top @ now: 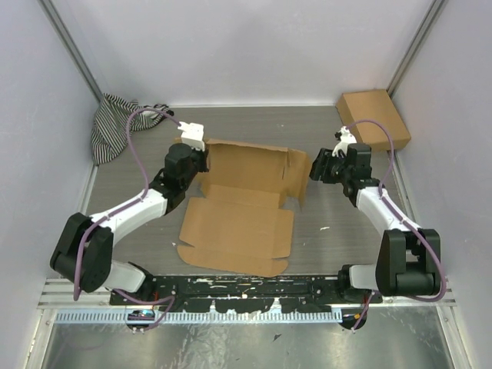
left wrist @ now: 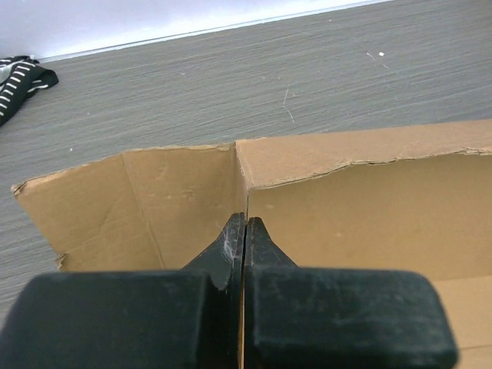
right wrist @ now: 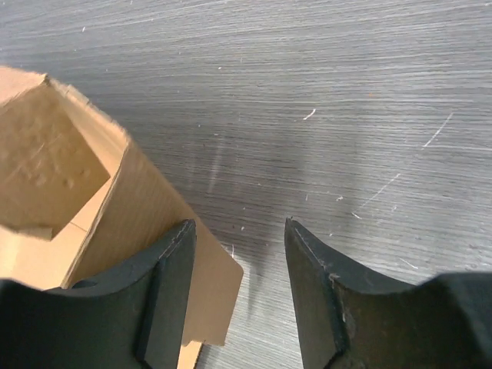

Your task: Fold the paper box

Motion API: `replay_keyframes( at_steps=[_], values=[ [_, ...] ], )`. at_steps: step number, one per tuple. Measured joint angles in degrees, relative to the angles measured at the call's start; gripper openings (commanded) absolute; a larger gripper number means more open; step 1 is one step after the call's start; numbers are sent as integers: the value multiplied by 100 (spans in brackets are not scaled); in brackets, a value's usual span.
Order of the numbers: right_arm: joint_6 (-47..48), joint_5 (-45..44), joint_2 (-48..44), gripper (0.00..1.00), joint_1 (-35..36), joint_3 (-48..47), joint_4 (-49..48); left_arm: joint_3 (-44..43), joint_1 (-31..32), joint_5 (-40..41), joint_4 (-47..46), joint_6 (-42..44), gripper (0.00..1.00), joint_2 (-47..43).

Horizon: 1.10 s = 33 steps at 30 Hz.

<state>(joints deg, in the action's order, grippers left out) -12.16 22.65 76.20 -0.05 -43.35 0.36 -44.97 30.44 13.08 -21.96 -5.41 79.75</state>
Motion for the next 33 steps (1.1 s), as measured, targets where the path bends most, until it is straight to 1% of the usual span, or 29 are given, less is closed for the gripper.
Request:
replay_keyframes(
  at_steps=[6,14,22,33],
  values=[
    [0,28,-269,60,-2,125,-22,-286,-2,179,286,-22,0,190],
    [59,817,-116,61,184,232,-326,-304,-2,203,308,-20,0,190],
    [238,1152,-7,61,531,238,-380,70,-2,-42,-195,-70,0,177],
    [374,1244,-46,61,702,256,-420,809,-2,-238,-1235,-105,0,122]
  ],
)
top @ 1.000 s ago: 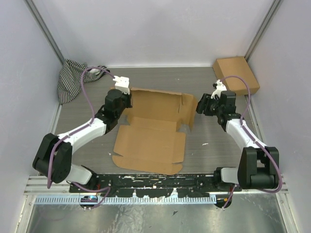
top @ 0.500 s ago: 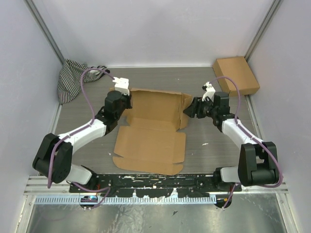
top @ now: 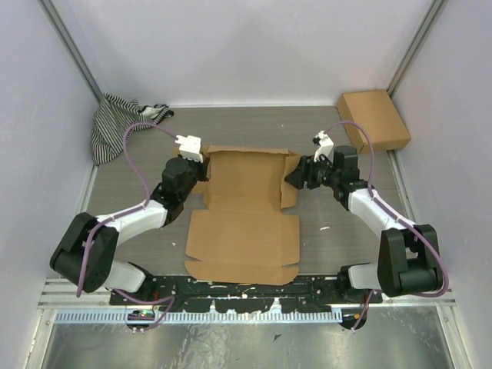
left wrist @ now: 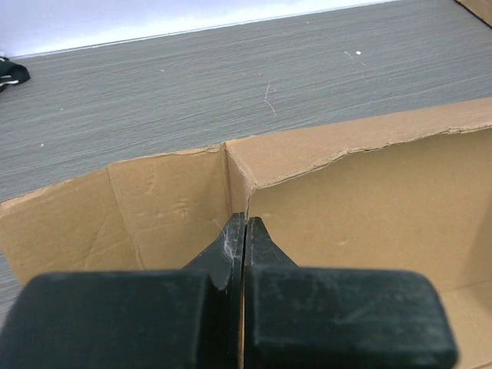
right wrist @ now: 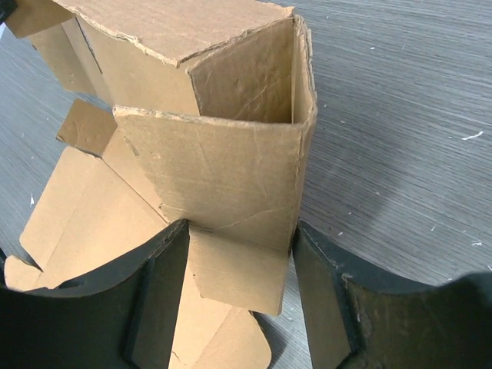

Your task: Fold the paper box

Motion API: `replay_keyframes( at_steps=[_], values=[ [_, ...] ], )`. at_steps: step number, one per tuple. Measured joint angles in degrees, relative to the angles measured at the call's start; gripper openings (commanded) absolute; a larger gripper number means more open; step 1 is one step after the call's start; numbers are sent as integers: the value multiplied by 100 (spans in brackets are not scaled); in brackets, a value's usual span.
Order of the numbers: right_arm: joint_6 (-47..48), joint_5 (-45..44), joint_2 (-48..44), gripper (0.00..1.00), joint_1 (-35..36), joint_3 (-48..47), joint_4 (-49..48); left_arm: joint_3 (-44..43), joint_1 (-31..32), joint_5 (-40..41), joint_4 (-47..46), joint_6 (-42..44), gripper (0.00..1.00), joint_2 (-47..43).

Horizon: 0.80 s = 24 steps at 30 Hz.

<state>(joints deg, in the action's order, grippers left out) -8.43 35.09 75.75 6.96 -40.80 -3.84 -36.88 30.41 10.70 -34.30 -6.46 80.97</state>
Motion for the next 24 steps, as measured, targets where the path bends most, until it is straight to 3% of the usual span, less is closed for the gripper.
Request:
replay_keyframes(
  at_steps=[8,17,24],
  values=[
    [79,-420,-81,62,273,-24,343,361,0,-79,-402,-22,0,-352],
    [22,-848,-1019,63,343,52,525,750,0,-107,-1143,-168,0,-433],
    [7,-870,-935,62,566,289,476,1119,0,-122,-1875,-286,0,-302]
  ],
)
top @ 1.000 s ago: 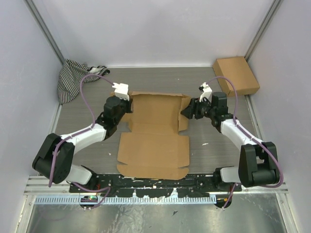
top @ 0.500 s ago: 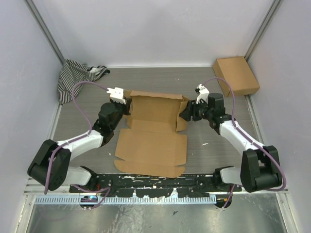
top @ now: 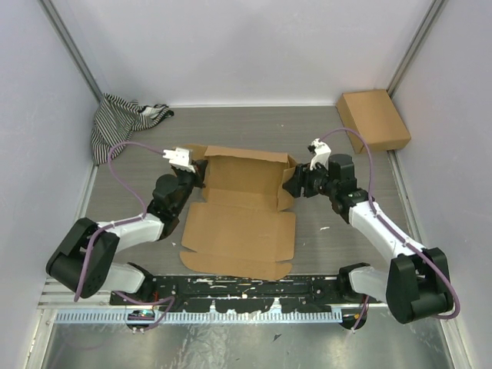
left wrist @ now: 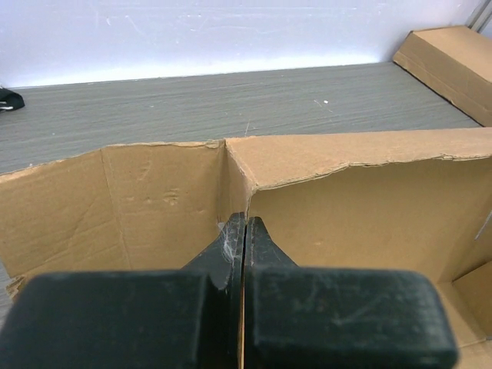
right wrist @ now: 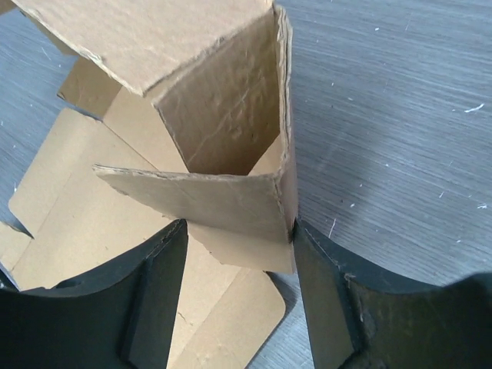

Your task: Fold the paper box

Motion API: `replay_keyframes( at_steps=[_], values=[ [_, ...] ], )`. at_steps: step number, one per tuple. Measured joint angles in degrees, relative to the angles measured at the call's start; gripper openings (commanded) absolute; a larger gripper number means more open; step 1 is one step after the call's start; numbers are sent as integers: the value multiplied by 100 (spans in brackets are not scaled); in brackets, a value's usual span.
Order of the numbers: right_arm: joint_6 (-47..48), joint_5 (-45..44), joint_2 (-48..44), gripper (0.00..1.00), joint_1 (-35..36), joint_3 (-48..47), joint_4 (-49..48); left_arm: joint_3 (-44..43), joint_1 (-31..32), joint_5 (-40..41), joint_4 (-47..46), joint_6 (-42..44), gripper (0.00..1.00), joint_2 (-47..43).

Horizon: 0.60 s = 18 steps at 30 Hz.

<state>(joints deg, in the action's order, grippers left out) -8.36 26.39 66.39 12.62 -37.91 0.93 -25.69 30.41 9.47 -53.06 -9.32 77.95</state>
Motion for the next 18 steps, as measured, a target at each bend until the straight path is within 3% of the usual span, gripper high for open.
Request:
replay_keyframes(
  at_steps=[11,18],
  values=[
    [4,-415,-7,60,378,304,-48,323,0,-146,-612,-125,0,52],
    [48,-1154,-22,59,874,269,-109,407,0,-214,-741,-146,0,39]
  ],
)
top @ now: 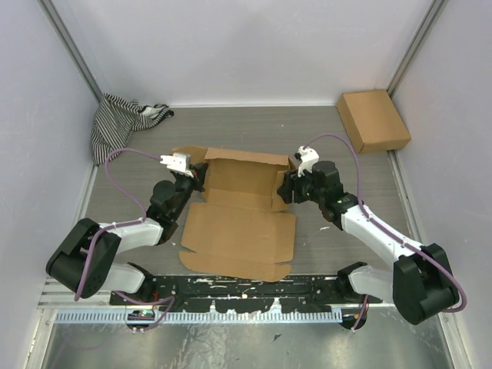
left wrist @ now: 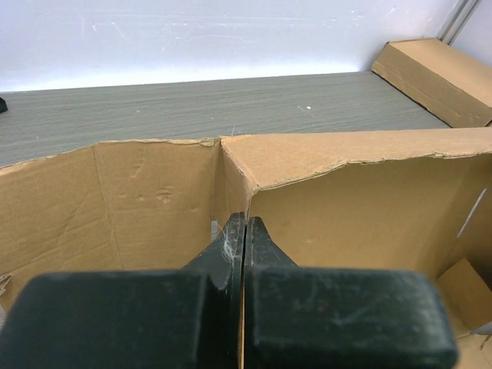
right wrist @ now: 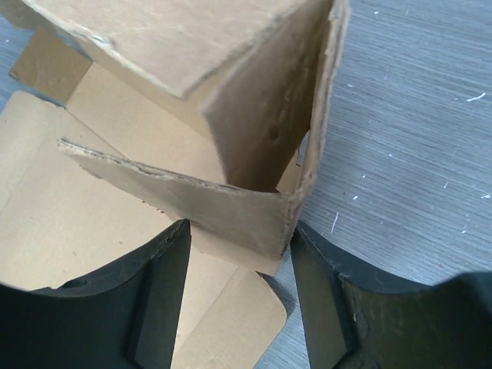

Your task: Fold the paper box

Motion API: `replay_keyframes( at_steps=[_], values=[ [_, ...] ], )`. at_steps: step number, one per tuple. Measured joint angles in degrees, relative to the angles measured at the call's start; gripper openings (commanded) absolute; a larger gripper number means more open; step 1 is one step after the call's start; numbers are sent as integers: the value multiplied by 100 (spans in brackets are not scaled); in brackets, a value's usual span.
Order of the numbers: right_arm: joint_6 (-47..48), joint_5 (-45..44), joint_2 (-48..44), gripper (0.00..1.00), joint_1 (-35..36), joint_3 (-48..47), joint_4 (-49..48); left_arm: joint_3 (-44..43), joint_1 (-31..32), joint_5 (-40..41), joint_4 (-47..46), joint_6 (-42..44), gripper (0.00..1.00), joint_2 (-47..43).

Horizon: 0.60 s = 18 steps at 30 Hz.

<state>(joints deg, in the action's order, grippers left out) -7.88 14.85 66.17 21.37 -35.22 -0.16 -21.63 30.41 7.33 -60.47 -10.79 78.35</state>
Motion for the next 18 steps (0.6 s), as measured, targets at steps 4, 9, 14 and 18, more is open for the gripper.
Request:
replay_keyframes(
  at_steps=[4,9,14,18],
  values=[
    [0,-636,76,62,376,-114,2,4,0,-17,-4,-9,0,-31],
    [-31,-1088,72,65,605,-216,114,4,0,-22,33,-17,0,-55],
    [-81,-1204,-151,65,616,-254,402,59,24,-20,-11,-26,0,-55],
    [-136,-1252,-289,65,616,-260,514,214,63,-20,-140,-42,0,-55]
  ],
)
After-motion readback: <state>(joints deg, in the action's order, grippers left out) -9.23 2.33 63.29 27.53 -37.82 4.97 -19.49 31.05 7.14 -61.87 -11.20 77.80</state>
